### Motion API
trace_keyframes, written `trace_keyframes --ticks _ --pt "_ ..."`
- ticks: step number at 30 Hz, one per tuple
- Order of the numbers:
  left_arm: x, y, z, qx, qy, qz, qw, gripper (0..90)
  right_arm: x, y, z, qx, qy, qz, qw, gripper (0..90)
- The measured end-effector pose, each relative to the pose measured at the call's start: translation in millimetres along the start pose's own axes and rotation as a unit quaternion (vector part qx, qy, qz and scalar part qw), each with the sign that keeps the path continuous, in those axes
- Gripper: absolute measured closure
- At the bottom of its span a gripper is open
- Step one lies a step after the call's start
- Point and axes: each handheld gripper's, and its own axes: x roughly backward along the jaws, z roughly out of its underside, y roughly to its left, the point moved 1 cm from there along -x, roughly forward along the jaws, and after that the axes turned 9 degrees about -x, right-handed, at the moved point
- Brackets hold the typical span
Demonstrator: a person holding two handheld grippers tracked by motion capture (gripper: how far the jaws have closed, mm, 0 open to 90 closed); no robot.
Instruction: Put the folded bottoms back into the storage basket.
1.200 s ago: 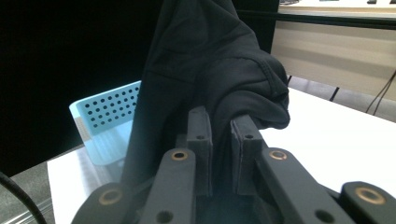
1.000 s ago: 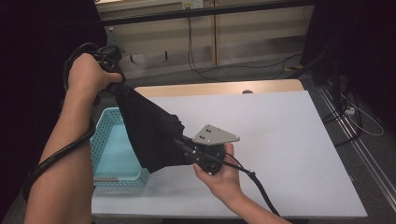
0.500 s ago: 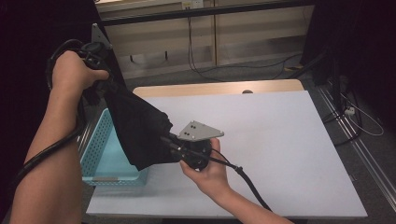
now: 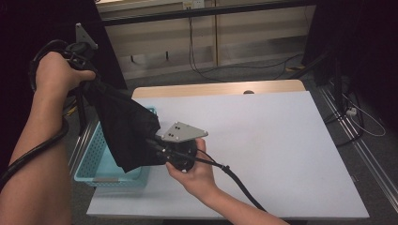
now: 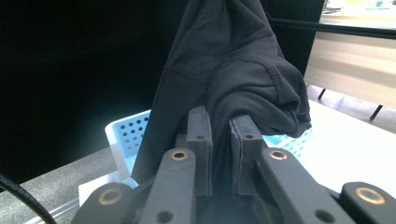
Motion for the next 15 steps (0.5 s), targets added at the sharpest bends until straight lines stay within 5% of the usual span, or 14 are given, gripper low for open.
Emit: trace_keyframes --ticks 15 --pt "-5.1 19.5 14.8 0.012 -0.007 -0.011 0.9998 83.3 -18.7 7.8 7.3 -0.001 0.005 -0.01 0.9999 80.6"
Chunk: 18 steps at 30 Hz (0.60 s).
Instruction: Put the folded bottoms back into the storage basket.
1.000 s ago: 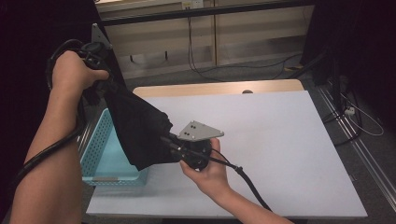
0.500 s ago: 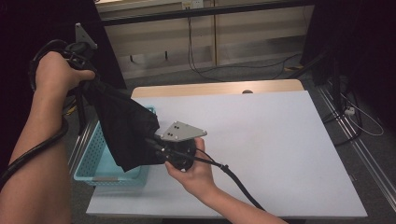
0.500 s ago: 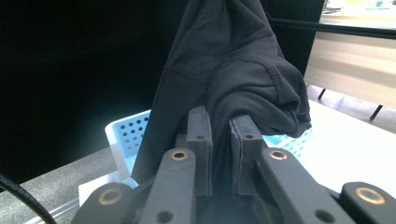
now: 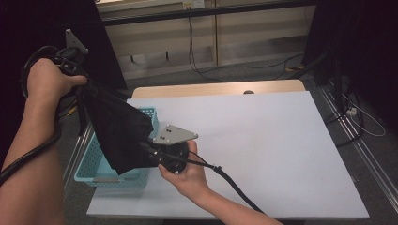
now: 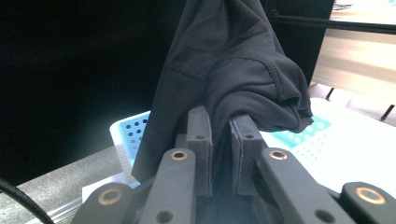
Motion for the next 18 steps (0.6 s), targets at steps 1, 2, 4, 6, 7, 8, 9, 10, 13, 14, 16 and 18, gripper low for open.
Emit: trace_keyframes --ticks 1,2,4,6,7,8,9,10,13,14,16,18 --pt "-0.8 1.1 1.0 0.001 0.0 0.0 1.0 83.3 -1.4 1.0 0.5 -0.001 0.001 -0.001 1.0 80.6" --pt "-1.5 2.4 2.0 0.002 -0.001 0.001 1.0 83.3 -2.8 1.5 1.0 0.0 0.002 -0.002 1.0 80.6" --pt "-2.5 5.5 4.2 0.005 -0.001 0.001 1.0 83.2 -5.4 3.2 1.4 0.001 0.003 -0.004 1.0 80.6" --pt "-4.2 8.0 6.6 0.008 -0.001 0.001 1.0 83.3 -7.9 4.8 1.5 0.001 0.004 -0.005 1.0 80.6" --pt "-4.1 9.7 7.7 0.007 0.001 0.002 1.0 83.3 -9.2 5.6 1.4 0.001 0.004 -0.007 1.0 80.6" --pt "-4.6 10.9 8.8 0.007 0.003 0.001 1.0 83.3 -10.5 6.4 1.5 0.001 0.005 -0.007 1.0 80.6" --pt "-5.1 12.0 9.8 0.008 0.002 0.0 1.0 83.3 -11.7 7.3 1.6 0.001 0.006 -0.007 1.0 80.6" --pt "-5.4 14.0 11.1 0.009 0.003 0.001 1.0 83.3 -13.4 8.1 1.8 0.001 0.006 -0.01 0.9999 80.6" --pt "-6.0 18.8 14.2 0.014 0.005 0.0 0.9999 83.3 -17.4 9.9 2.8 -0.001 0.008 -0.014 0.9999 80.6" --pt "-6.4 20.3 15.3 0.017 0.001 0.001 0.9999 83.3 -18.8 10.3 3.3 -0.002 0.007 -0.015 0.9999 80.6" --pt "-6.6 23.7 17.3 0.016 0.003 0.002 0.9999 83.3 -21.4 11.7 4.5 -0.002 0.01 -0.017 0.9998 80.6" --pt "-8.2 26.9 19.5 0.02 -0.003 0.0 0.9998 83.2 -24.4 13.4 5.9 -0.001 0.011 -0.019 0.9998 80.6"
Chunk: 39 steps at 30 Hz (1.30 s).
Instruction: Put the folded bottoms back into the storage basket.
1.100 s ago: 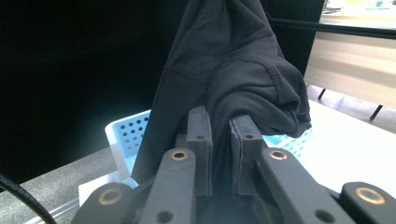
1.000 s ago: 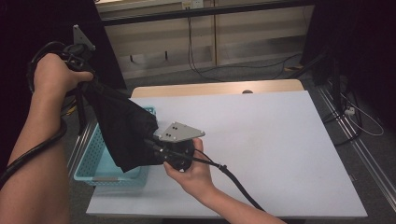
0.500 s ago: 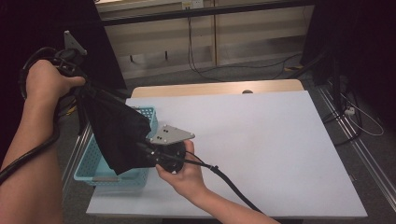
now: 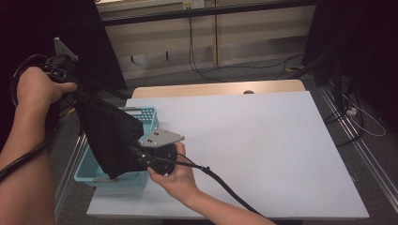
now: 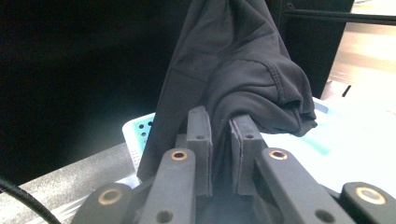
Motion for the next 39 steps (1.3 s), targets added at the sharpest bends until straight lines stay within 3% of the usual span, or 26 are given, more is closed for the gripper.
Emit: trace_keyframes --ticks 10,12,14,15,16,17,19,21,26,31,34,39 --pt "-9.4 13.2 -2.4 -0.003 -0.001 -0.004 1.0 83.3 -17.3 10.1 5.2 -0.006 0.003 -0.016 0.9998 80.5" --pt "-12.7 15.0 -6.5 -0.011 -0.014 -0.007 0.9998 83.3 -21.4 9.8 5.7 -0.006 0.003 -0.013 0.9999 80.2" --pt "-20.4 17.3 -8.8 -0.029 -0.04 -0.025 0.9985 80.9 -29.1 8.1 8.6 0.005 0.003 -0.006 1.0 75.0" --pt "-28.6 18.4 -8.5 -0.033 -0.047 -0.045 0.9973 69.6 -33.8 6.5 10.9 0.007 0.021 -0.005 0.9997 66.2" --pt "-32.8 18.6 -8.4 -0.039 -0.048 -0.059 0.9964 38.5 -35.7 3.7 13.4 0.014 0.029 0.005 0.9995 56.8" --pt "-36.2 18.7 -8.2 -0.053 -0.055 -0.07 0.9946 27.3 -34.8 2.0 14.2 0.024 0.026 0.013 0.9993 52.2" --pt "-41.4 17.0 -6.5 -0.071 -0.064 -0.078 0.9924 25.0 -29.1 -5.0 14.2 0.039 0.017 0.025 0.9988 45.3" --pt "-48.5 13.8 -3.4 -0.086 -0.057 -0.074 0.992 20.4 -22.5 -13.6 13.1 0.032 0.03 0.026 0.9987 38.5" --pt "-65.0 6.8 5.6 -0.086 -0.061 -0.053 0.993 18.2 -1.3 -32.2 12.8 0.039 0.042 0.04 0.9975 30.1" --pt "-79.5 1.1 13.4 -0.087 -0.065 -0.035 0.9935 17.0 19.5 -48.4 15.4 0.039 0.042 0.046 0.9973 26.4" --pt "-86.0 -3.8 16.4 -0.083 -0.067 -0.025 0.994 16.8 28.7 -57.6 17.4 0.026 0.044 0.043 0.9978 24.7" --pt "-91.6 -14.0 17.5 -0.095 -0.075 -0.017 0.9924 16.2 41.8 -69.8 23.2 0.029 0.051 0.05 0.9971 23.1"
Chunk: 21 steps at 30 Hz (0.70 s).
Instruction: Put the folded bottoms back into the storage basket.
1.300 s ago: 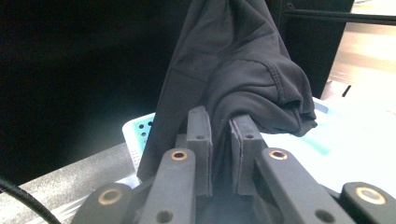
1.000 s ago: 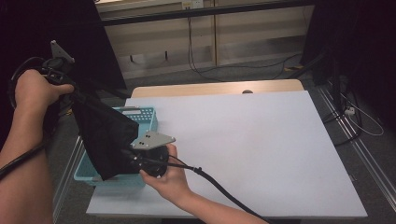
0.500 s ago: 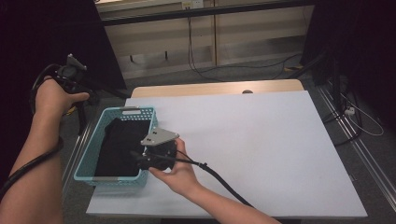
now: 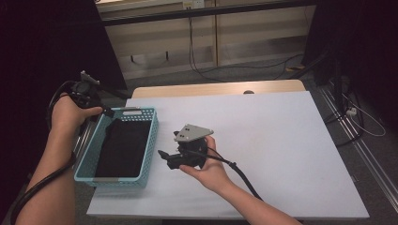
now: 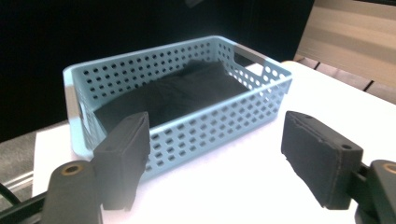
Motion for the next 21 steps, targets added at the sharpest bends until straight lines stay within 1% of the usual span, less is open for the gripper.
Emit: trace_keyframes --ticks 2,3,5,8,9,10,11,12,14,16,17,18,21 --pt "-2.0 -5.5 0.2 0.0 0.001 0.01 1.0 15.9 4.4 -4.7 3.3 -0.004 -0.002 -0.001 1.0 23.0" --pt "-3.0 -7.6 0.1 -0.006 0.0 0.012 0.9999 15.7 6.6 -6.9 4.9 -0.006 -0.002 -0.002 1.0 22.6" --pt "-5.3 -13.4 -0.1 -0.008 -0.002 0.016 0.9998 15.7 11.0 -11.0 7.7 -0.006 0.0 0.0 1.0 22.1" --pt "-7.9 -22.6 -1.8 -0.018 -0.009 0.027 0.9994 15.6 17.5 -16.5 12.1 -0.007 0.0 0.002 1.0 21.0" --pt "-8.4 -25.9 -2.7 -0.019 -0.009 0.027 0.9994 15.6 19.5 -18.2 13.4 -0.009 0.001 0.003 1.0 20.6" --pt "-8.1 -28.5 -3.9 -0.026 -0.007 0.027 0.9993 15.5 21.6 -20.1 14.4 -0.011 -0.003 0.003 0.9999 20.6" --pt "-7.8 -31.4 -4.9 -0.028 -0.008 0.028 0.9992 15.5 23.9 -21.9 15.3 -0.014 -0.004 0.002 0.9999 20.6" --pt "-7.2 -33.8 -6.2 -0.03 -0.009 0.032 0.999 15.5 26.0 -23.5 16.1 -0.016 -0.004 0.004 0.9999 20.6" --pt "-6.5 -39.4 -8.3 -0.034 -0.013 0.034 0.9988 15.3 30.3 -26.3 17.2 -0.017 -0.001 0.007 0.9998 20.0" --pt "-6.6 -43.3 -9.3 -0.036 -0.016 0.037 0.9985 15.1 34.0 -29.0 18.1 -0.018 0.0 0.008 0.9998 19.6" --pt "-6.9 -45.8 -9.6 -0.034 -0.017 0.039 0.9985 15.1 36.1 -30.4 18.6 -0.019 -0.002 0.009 0.9998 19.6" --pt "-7.1 -47.3 -10.0 -0.04 -0.017 0.041 0.9982 15.1 37.7 -31.8 19.3 -0.021 -0.003 0.01 0.9997 19.5" --pt "-7.9 -53.7 -11.1 -0.047 -0.023 0.047 0.9975 14.9 42.4 -35.8 21.4 -0.024 -0.001 0.012 0.9996 19.1"
